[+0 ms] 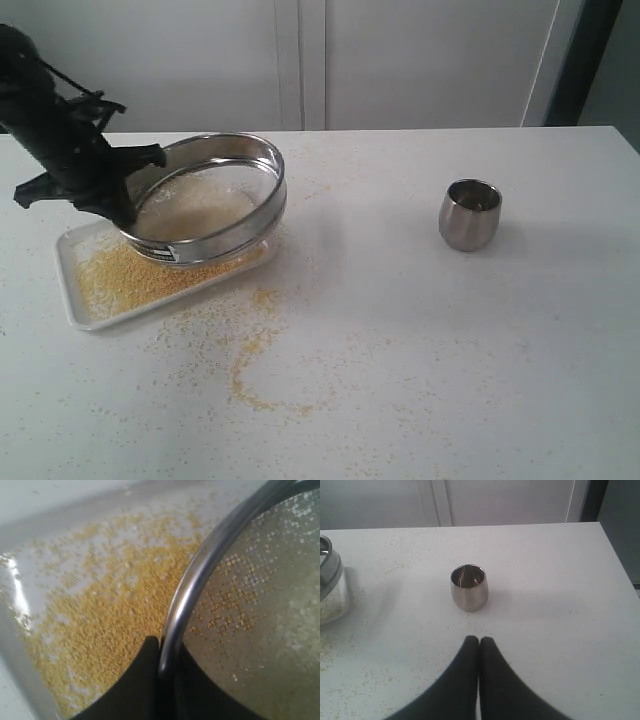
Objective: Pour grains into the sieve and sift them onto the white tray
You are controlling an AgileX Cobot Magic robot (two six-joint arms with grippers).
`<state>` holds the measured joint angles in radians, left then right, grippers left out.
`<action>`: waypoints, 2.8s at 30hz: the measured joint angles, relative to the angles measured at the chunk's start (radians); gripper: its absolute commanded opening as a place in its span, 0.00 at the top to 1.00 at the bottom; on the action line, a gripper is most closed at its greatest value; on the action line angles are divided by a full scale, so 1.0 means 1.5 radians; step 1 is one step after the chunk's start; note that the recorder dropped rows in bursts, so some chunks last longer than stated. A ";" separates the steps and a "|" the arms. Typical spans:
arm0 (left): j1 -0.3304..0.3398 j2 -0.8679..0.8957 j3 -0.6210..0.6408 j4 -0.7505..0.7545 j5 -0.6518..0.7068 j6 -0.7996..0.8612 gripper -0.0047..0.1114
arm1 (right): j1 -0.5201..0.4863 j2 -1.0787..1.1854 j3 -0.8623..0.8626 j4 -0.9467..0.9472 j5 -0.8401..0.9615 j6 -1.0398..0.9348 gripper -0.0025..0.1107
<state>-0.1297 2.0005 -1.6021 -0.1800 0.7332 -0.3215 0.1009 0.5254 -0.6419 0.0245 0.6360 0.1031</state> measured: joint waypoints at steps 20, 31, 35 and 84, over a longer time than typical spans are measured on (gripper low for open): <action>0.005 0.002 0.002 0.154 0.011 -0.048 0.96 | 0.000 0.000 0.000 0.000 0.000 0.001 0.98; 0.053 -0.001 0.015 0.116 0.037 -0.055 0.96 | 0.000 0.000 0.000 0.000 0.000 0.001 0.98; 0.037 -0.004 0.015 0.072 0.030 -0.023 0.96 | 0.000 0.000 0.000 0.000 0.000 0.001 0.98; 0.018 -0.017 0.085 0.098 -0.067 -0.067 0.96 | 0.000 0.000 0.000 0.000 0.000 0.001 0.98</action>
<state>-0.1030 1.9745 -1.4752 -0.0334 0.6320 -0.4223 0.1009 0.5254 -0.6419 0.0245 0.6360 0.1048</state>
